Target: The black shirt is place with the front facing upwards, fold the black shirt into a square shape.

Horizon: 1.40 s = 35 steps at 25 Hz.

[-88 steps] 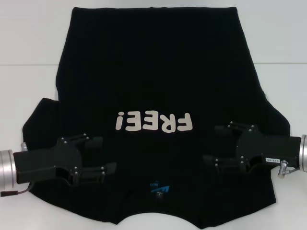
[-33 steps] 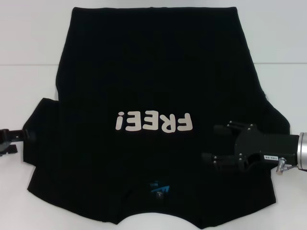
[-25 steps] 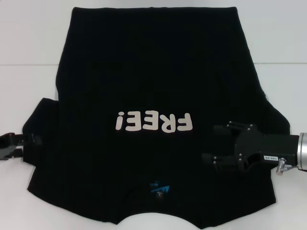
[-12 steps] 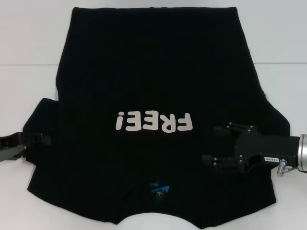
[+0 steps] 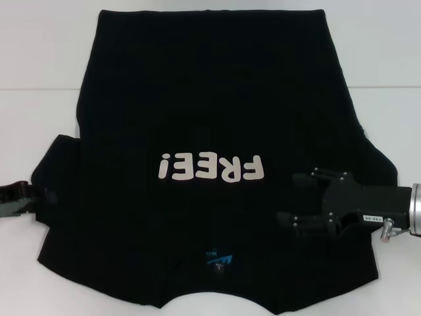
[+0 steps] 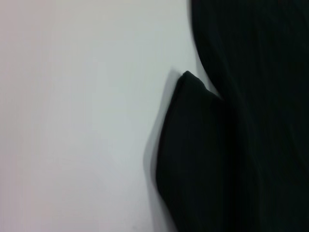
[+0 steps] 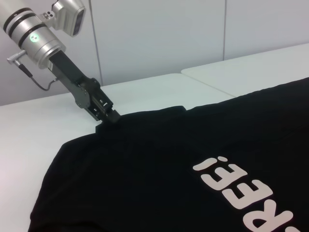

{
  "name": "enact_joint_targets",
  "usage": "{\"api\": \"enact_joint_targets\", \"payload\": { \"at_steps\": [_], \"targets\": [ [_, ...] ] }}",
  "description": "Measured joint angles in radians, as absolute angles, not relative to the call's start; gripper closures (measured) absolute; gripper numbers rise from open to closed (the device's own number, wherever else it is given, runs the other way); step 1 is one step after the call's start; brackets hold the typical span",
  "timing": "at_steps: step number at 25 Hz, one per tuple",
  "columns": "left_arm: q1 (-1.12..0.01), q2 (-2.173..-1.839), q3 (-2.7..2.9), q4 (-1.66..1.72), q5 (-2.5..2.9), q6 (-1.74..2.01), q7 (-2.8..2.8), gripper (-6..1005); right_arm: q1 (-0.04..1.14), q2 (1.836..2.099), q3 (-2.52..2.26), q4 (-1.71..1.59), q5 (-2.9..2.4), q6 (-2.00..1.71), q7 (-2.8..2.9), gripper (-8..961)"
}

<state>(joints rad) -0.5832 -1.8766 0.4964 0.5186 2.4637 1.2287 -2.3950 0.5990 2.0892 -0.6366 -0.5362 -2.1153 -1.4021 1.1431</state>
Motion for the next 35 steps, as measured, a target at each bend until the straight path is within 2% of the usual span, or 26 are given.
{"api": "enact_joint_targets", "payload": {
  "at_steps": [4, 18, 35],
  "targets": [
    [-0.583, -1.877, 0.497, 0.521, 2.465, 1.222, -2.397, 539, 0.602, 2.089, -0.637, -0.539, -2.115, -1.403, 1.153, 11],
    [-0.587, -1.883, 0.491, 0.525, 2.459, 1.216, -2.39, 992, 0.604, 2.089, -0.637, -0.54, -2.115, -1.402, 1.155, 12],
    [-0.517, -1.853, 0.357, 0.588, 2.454, 1.23, -2.386, 997, 0.603, 2.088, -0.63, -0.542, -2.111, -1.396, 1.154, 12]
  ]
}}
